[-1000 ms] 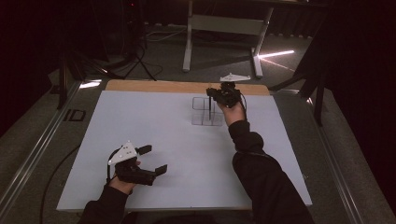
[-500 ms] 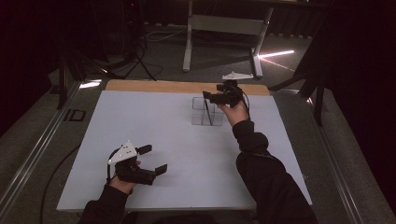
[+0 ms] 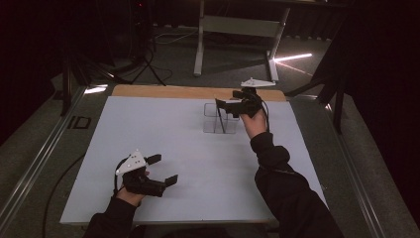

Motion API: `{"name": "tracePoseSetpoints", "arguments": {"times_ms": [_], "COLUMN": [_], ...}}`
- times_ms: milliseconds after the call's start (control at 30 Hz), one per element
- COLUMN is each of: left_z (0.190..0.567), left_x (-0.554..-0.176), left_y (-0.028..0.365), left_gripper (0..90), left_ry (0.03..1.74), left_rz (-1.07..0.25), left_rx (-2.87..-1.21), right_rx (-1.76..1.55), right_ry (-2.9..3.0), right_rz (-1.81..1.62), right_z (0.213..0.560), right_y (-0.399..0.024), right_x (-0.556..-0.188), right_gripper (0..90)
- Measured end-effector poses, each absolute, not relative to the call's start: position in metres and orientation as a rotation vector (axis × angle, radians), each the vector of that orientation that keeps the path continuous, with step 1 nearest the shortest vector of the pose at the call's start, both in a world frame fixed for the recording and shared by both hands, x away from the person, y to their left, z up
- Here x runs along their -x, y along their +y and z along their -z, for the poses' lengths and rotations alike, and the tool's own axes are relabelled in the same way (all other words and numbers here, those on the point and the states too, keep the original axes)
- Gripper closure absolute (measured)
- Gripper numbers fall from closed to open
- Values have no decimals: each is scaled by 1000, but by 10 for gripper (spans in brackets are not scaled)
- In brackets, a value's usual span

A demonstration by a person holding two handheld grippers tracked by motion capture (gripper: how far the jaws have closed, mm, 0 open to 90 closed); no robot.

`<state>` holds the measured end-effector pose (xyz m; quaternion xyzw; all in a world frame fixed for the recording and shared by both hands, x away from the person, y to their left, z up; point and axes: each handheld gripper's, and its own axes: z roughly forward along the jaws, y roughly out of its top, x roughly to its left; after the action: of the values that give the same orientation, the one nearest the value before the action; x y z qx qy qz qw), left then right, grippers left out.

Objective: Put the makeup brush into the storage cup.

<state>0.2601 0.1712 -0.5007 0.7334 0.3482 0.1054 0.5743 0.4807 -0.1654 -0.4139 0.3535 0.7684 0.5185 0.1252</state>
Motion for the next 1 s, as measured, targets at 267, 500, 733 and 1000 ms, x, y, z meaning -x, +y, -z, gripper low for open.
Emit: {"name": "tracePoseSetpoints", "arguments": {"times_ms": [267,500,733,1000], "left_z": [500,501,500,499], "left_x": [-260,-260,-259,-260], "left_y": [173,173,172,172], "left_gripper": [0,0,0,0], "left_ry": [819,818,812,814], "left_rz": [-253,-255,-256,-254], "left_rx": [-1710,-1715,-1714,-1712], "right_rx": [-978,-969,-967,-966], "right_ry": [2237,2228,2234,2232], "right_rz": [-1533,-1560,-1564,-1584], "right_z": [409,406,410,414], "right_y": [-166,-178,-191,-204], "right_x": [-467,-450,-433,-413], "right_gripper": [101,102,102,102]}}
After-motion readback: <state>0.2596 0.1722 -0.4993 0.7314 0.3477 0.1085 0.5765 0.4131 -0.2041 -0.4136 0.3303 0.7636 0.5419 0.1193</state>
